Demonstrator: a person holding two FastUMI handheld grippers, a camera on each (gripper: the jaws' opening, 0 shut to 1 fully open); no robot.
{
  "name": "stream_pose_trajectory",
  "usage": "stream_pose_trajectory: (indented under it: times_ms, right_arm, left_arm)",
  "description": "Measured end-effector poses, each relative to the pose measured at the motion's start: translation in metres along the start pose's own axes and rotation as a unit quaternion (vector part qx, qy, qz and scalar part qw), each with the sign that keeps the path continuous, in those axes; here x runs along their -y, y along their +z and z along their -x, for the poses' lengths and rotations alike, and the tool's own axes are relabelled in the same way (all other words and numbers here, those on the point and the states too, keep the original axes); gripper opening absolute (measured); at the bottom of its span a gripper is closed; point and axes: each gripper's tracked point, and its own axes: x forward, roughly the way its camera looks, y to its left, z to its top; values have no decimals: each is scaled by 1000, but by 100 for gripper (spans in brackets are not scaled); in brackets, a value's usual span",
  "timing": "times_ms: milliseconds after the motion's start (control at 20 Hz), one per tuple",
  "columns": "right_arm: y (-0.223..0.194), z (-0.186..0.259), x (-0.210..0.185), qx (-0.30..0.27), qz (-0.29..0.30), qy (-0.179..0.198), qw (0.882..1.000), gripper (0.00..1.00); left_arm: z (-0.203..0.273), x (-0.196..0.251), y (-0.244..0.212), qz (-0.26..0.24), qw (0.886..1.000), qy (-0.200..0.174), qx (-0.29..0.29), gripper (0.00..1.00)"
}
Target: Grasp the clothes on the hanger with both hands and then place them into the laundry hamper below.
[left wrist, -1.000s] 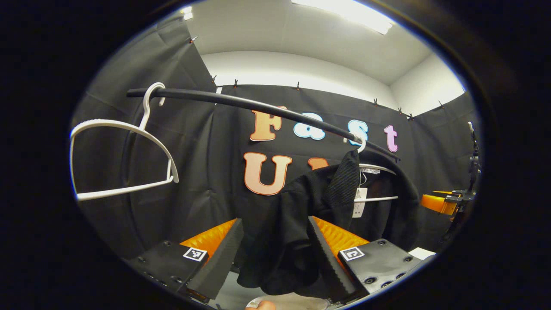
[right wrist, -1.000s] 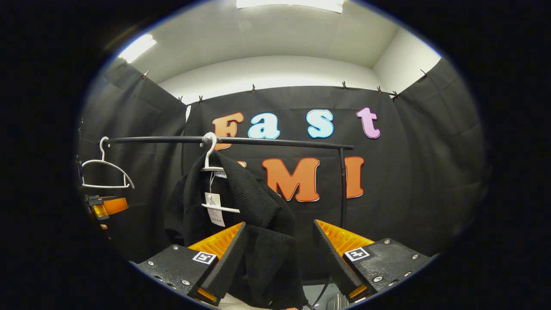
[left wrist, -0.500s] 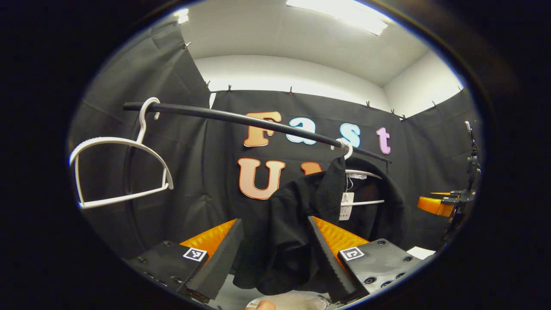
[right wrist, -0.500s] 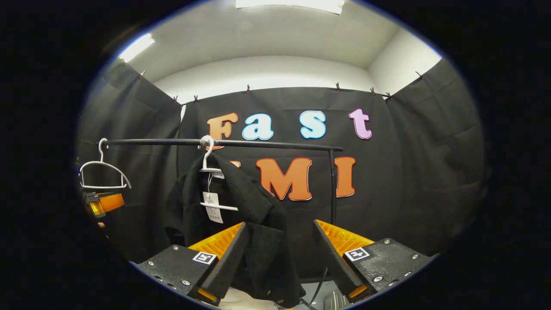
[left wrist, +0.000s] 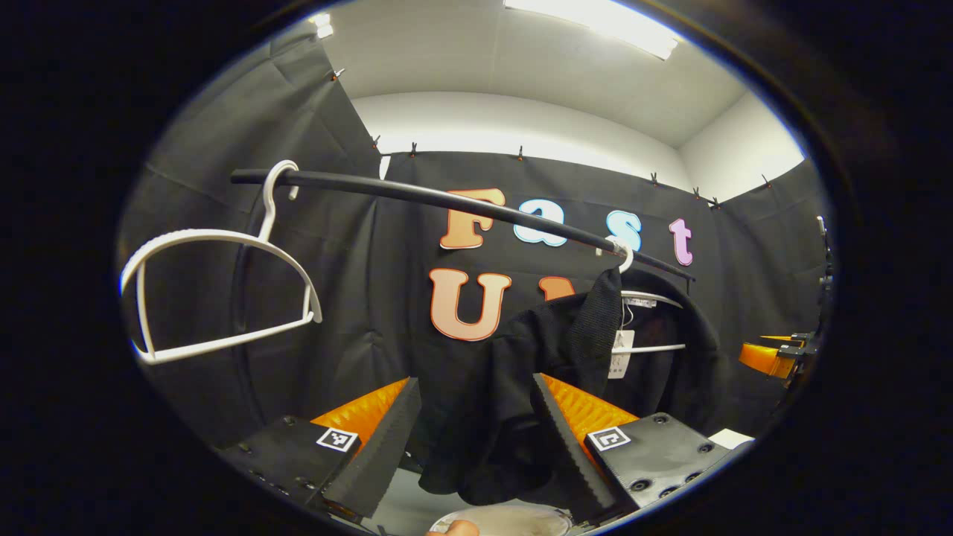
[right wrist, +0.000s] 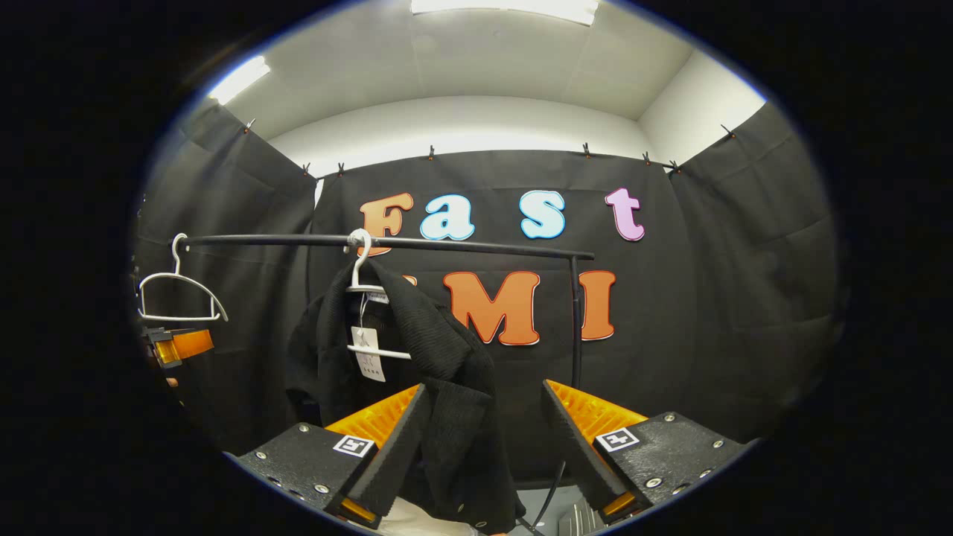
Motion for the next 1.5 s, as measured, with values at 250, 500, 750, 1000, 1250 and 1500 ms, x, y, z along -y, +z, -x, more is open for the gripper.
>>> stream_pose_trajectory:
  times_ms: [250,500,750,1000,1250,1500]
  right_arm:
    - [-20,-16,-18,-13,-1,5,1000,93]
    - [-40,-34,-41,-33,-3,16,999,93]
    - [-71,-61,-47,-63,8,2,998,93]
    - [-94,-88,-35,-78,15,-27,997,92]
    - [-100,-101,-35,-78,6,-15,997,77]
    - [-96,-95,-30,-73,-7,4,997,44]
  left_arm:
    - [-1,1,1,-1,1000,-5,5,96]
    - [3,-10,0,-7,1000,1,6,96]
    - [0,-16,-6,-19,1000,12,4,96]
    - [-3,-16,-13,-15,1000,10,-1,96]
    - [-10,-4,-25,-30,999,7,-9,92]
    - [-33,31,-46,-26,999,-24,-26,96]
